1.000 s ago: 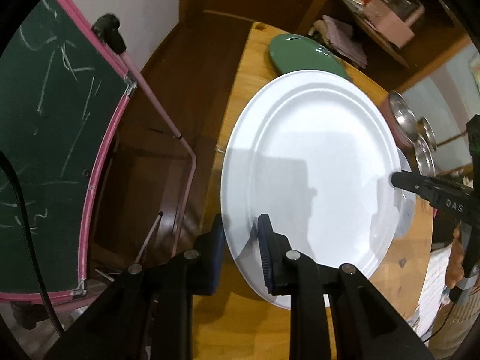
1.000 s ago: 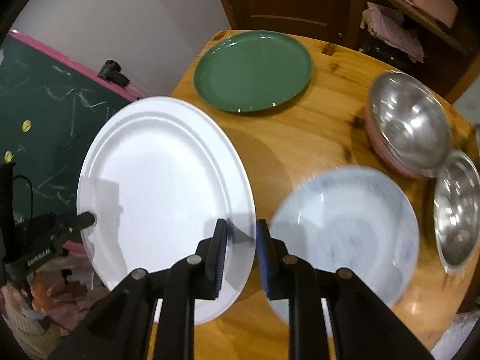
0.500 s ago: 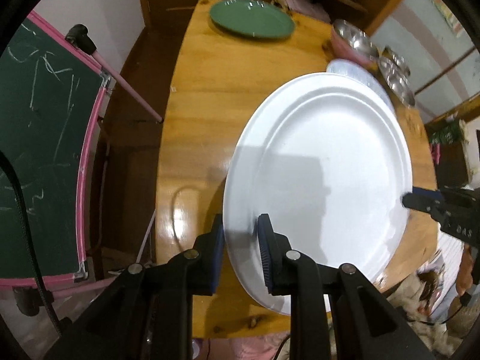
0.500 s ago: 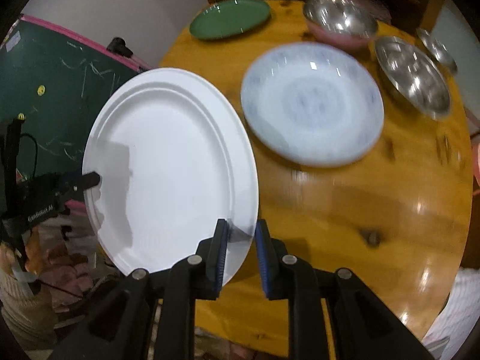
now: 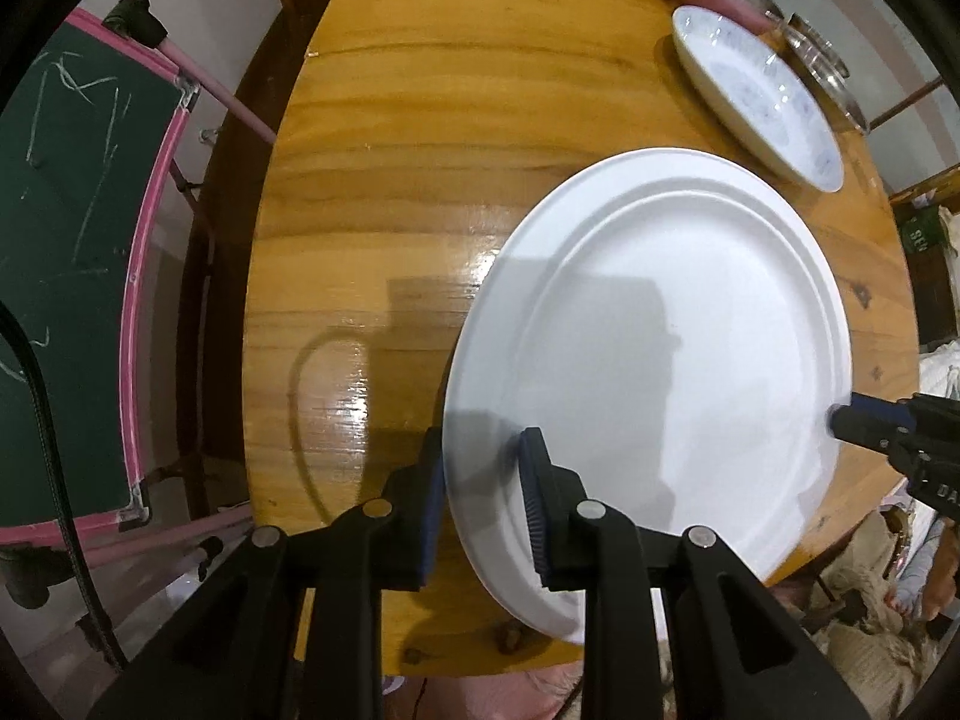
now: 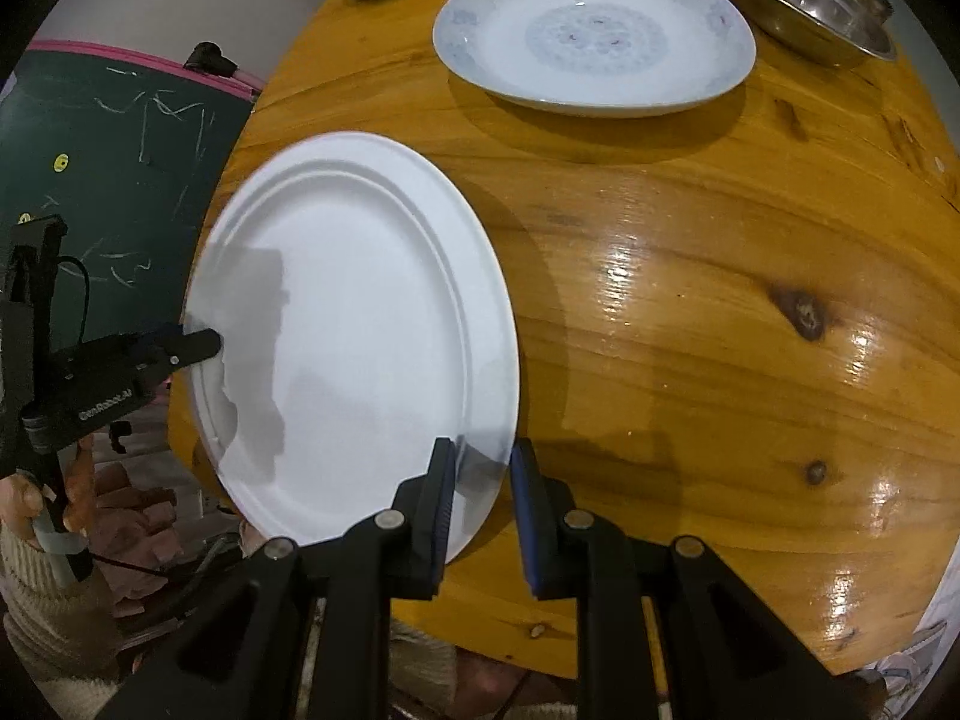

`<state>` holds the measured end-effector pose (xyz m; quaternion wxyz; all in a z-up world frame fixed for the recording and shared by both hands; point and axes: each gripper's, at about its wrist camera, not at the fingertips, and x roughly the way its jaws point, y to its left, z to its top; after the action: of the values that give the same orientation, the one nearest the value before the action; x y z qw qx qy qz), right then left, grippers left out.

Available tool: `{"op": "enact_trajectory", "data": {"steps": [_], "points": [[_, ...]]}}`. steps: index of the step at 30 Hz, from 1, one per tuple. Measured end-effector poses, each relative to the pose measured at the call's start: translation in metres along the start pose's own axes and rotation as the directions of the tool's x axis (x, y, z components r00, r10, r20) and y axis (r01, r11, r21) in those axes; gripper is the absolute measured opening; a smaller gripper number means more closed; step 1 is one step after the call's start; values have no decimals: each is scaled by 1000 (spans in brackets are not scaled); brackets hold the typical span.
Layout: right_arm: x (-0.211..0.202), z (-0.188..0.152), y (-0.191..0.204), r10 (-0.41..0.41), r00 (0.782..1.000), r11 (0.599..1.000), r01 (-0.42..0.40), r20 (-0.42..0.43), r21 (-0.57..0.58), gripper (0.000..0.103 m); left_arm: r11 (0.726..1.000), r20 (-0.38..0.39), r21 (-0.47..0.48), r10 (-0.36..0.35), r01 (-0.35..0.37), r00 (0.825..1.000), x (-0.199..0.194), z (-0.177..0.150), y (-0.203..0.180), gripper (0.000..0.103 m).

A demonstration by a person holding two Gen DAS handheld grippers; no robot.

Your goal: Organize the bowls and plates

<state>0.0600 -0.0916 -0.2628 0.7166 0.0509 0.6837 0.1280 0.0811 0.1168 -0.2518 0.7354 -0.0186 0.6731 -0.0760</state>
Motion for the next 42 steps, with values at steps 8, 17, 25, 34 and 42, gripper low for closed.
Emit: {"op": "enact_trajectory", "data": {"steps": [8, 17, 25, 34, 42], "points": [[11, 0, -11, 29, 999, 999, -28, -19, 40, 19, 1000, 8, -7, 8, -8, 1000, 5, 9, -4, 24], [13, 0, -13, 31, 999, 998, -30, -21, 52, 20, 999, 22, 11, 39, -39, 999, 4, 15, -9, 24], [14, 2, -12, 34, 999, 999, -33, -25, 41, 22, 997, 39, 22, 67, -68, 997, 3, 23, -10, 28], [17, 1, -8, 85, 995, 996, -83, -45, 43, 34, 990, 91, 65, 118, -124, 989, -7, 21, -17, 61], [2, -2, -22, 81, 997, 991, -83, 18, 106, 46, 992, 197, 15, 119, -124, 973, -46, 25, -13, 70]]}}
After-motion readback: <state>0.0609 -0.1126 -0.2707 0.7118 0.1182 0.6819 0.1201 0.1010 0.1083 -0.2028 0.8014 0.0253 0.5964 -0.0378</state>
